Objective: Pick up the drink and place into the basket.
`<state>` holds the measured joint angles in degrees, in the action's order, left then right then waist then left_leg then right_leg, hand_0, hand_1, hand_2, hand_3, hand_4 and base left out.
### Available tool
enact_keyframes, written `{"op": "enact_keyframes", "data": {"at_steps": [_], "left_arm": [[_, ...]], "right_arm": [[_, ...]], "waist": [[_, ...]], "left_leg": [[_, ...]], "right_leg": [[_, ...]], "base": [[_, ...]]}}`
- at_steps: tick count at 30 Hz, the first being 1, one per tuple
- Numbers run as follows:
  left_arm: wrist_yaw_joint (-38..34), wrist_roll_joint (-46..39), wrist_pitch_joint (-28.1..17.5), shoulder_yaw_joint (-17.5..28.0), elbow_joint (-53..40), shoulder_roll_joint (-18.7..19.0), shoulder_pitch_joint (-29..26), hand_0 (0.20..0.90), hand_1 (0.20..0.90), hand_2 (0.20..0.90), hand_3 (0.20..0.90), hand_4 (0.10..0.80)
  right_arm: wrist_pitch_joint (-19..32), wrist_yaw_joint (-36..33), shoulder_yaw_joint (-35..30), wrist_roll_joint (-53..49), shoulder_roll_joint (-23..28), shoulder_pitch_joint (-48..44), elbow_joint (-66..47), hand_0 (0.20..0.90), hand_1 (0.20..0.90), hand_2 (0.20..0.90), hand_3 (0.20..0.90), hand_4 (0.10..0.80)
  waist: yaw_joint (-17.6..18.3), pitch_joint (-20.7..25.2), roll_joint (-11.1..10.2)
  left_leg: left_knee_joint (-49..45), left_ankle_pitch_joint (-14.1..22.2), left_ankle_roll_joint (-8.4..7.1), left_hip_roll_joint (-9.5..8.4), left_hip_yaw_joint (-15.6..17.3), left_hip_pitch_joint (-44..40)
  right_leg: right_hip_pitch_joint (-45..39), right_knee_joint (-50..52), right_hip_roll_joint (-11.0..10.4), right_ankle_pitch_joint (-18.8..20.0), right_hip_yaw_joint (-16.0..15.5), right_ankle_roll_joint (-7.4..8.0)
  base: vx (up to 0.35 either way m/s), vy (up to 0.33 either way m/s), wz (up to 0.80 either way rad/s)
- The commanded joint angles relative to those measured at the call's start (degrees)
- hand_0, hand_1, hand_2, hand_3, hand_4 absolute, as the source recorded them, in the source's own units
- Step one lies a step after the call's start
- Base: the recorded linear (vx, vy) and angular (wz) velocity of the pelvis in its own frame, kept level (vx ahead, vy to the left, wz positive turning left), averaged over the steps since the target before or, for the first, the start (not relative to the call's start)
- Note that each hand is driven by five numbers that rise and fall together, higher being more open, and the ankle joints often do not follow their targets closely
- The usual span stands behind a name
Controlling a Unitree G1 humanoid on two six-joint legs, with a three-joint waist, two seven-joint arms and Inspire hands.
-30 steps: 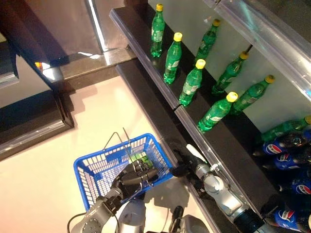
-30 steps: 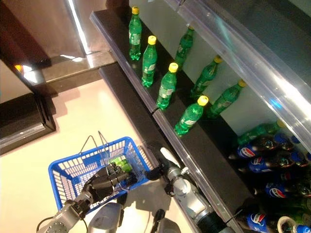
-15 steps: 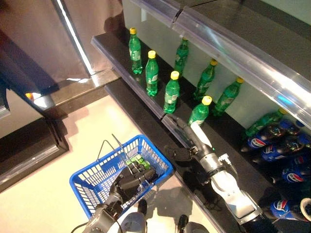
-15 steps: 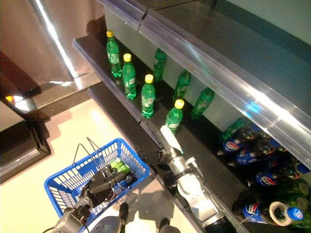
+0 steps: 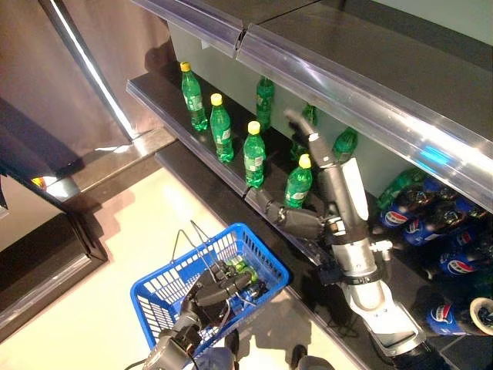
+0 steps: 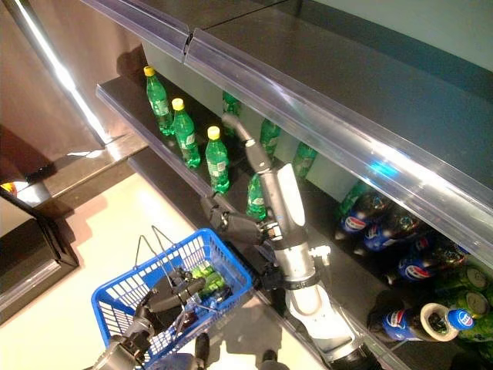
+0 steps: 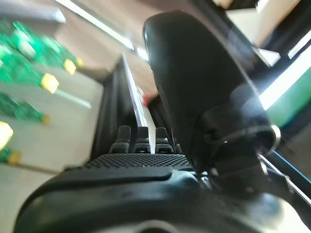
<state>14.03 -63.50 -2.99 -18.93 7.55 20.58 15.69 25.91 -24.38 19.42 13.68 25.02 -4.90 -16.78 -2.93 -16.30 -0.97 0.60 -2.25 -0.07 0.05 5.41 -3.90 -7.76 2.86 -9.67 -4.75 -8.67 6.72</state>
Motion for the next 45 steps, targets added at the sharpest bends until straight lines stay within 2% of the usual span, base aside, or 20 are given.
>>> {"op": "enact_keyframes", "data": {"at_steps": [1,5,9,16,24,32,39,45], "left_arm": [[7.2,-4.1,-15.6,1.4,-15.6,-3.0,-6.2,0.3,0.3,0.3,0.2,0.1],[6.9,-4.3,-15.9,1.4,-15.7,-2.8,-5.9,0.3,0.3,0.3,0.2,0.1],[6.6,-4.5,-15.5,1.9,-15.9,-2.7,-5.5,0.3,0.3,0.3,0.2,0.1],[7.1,-4.7,-15.4,2.2,-15.8,-2.4,-4.7,0.3,0.3,0.3,0.2,0.1],[7.5,-4.5,-14.6,2.4,-15.2,-2.2,-4.9,0.3,0.3,0.3,0.2,0.1],[8.2,-4.4,-13.2,2.6,-15.7,-2.1,-4.2,0.3,0.3,0.3,0.2,0.1],[8.0,-4.0,-12.7,2.4,-15.5,-2.1,-4.2,0.3,0.3,0.3,0.2,0.1],[7.6,-3.4,-12.7,2.4,-15.6,-2.4,-3.7,0.3,0.3,0.3,0.2,0.1]], "right_arm": [[5.5,-9.3,-0.4,3.6,0.8,-1.1,-4.4,0.9,0.9,0.9,0.9,0.8],[2.4,-12.2,-0.8,4.9,0.3,-0.1,-3.7,0.9,0.9,0.9,0.9,0.8],[-2.3,-11.4,-0.9,4.0,0.9,0.8,-2.1,0.9,0.9,0.9,0.9,0.8],[-7.8,-8.2,0.0,-1.3,1.8,2.2,0.1,0.9,0.9,0.9,0.9,0.8],[-8.5,-4.7,1.8,-3.0,2.2,2.2,2.2,0.9,0.9,0.9,0.9,0.8],[-8.0,1.7,2.7,-1.7,3.7,1.9,1.6,0.9,0.9,0.9,0.9,0.8],[-8.9,0.0,2.0,-1.9,4.3,1.7,2.0,0.9,0.9,0.9,0.9,0.8],[-11.0,-5.2,0.9,-1.1,3.0,2.9,2.0,0.9,0.9,0.9,0.9,0.8]], "waist": [[-1.0,10.6,1.0],[-0.7,10.7,1.1],[-0.5,10.6,1.2],[-0.7,9.7,1.1],[-1.2,8.6,1.2],[-1.7,8.5,0.8],[-1.9,8.9,0.4],[-1.6,8.5,0.6]], "left_leg": [[-3.6,2.5,-4.31,6.18,-1.0,-1.1],[-3.4,2.5,-4.27,6.13,-0.9,-1.0],[-3.3,2.4,-4.27,6.14,-0.9,-1.0],[-2.8,2.4,-4.06,5.8,-1.4,-0.9],[-3.4,2.5,-3.96,5.48,-1.9,-0.2],[-3.4,2.7,-4.0,5.48,-2.1,-0.6],[-3.4,2.7,-4.05,5.73,-2.1,-1.0],[-3.6,2.6,-4.08,6.04,-2.0,-1.1]], "right_leg": [[3.5,-1.4,-3.1,8.6,0.2,1.19],[3.7,-1.5,-3.0,8.7,0.3,1.23],[3.9,-1.6,-3.0,8.8,0.4,1.26],[4.3,-1.6,-3.4,9.0,0.0,1.55],[5.0,-0.9,-4.1,9.4,-0.3,2.0],[4.6,-1.0,-4.5,9.5,-0.6,2.45],[4.3,-1.0,-4.3,9.4,-0.7,2.5],[4.3,-0.7,-4.1,9.5,-0.4,2.44]], "base": [[0.006,0.007,-0.04],[0.01,0.01,-0.05],[0.004,0.002,-0.01],[0.008,0.005,-0.02],[0.0,0.0,0.0],[0.007,-0.001,0.03],[0.005,-0.006,0.01],[0.0,0.0,0.0]]}}
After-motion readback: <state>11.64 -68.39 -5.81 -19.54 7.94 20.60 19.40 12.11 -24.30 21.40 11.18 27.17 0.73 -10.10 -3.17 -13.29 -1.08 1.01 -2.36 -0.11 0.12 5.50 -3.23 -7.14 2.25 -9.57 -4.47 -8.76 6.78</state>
